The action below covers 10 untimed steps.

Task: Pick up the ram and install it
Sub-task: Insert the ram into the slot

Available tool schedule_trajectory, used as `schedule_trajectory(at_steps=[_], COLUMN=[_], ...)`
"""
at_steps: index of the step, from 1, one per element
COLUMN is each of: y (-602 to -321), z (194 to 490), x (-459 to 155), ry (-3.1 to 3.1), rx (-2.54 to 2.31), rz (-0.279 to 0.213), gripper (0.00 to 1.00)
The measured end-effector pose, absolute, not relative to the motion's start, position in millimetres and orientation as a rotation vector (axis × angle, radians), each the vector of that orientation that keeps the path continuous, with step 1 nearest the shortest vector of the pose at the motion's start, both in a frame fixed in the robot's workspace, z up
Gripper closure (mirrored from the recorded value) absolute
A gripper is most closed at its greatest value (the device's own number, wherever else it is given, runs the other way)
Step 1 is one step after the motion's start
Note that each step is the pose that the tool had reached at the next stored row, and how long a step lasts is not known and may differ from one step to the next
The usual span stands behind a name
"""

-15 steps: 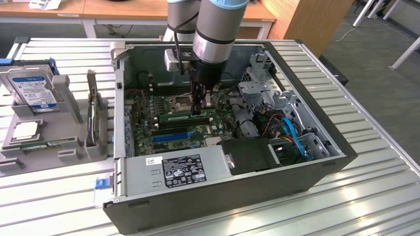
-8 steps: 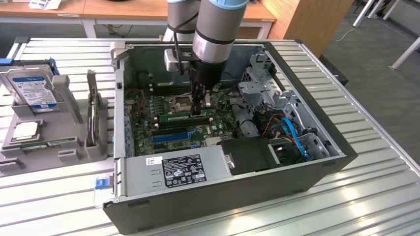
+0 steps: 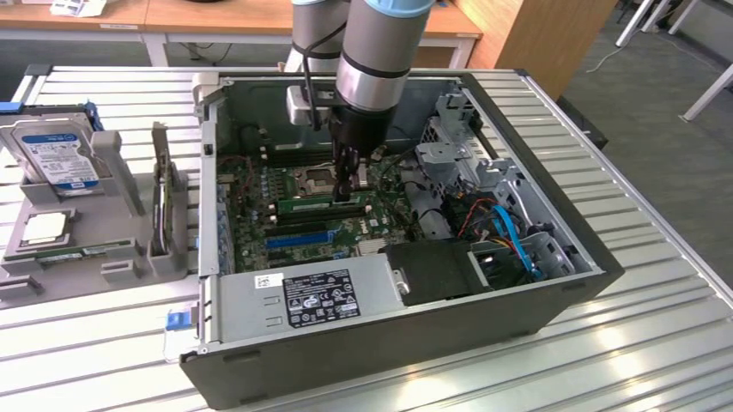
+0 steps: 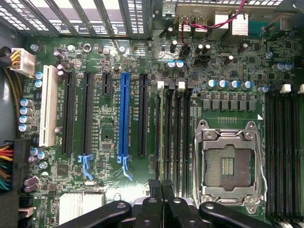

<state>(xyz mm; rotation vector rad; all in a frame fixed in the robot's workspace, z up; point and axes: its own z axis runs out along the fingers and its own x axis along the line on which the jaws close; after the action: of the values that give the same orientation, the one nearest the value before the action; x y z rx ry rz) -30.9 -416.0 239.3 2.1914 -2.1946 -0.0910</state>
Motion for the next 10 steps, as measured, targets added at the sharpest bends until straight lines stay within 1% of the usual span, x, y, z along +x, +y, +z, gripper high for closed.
schedule_trajectory(at_steps=[10], y=[-416.2], z=[237.0], x=[-30.8], ry=[-2.194], rx=[2.191], rz=[-0.091], gripper=[0.89])
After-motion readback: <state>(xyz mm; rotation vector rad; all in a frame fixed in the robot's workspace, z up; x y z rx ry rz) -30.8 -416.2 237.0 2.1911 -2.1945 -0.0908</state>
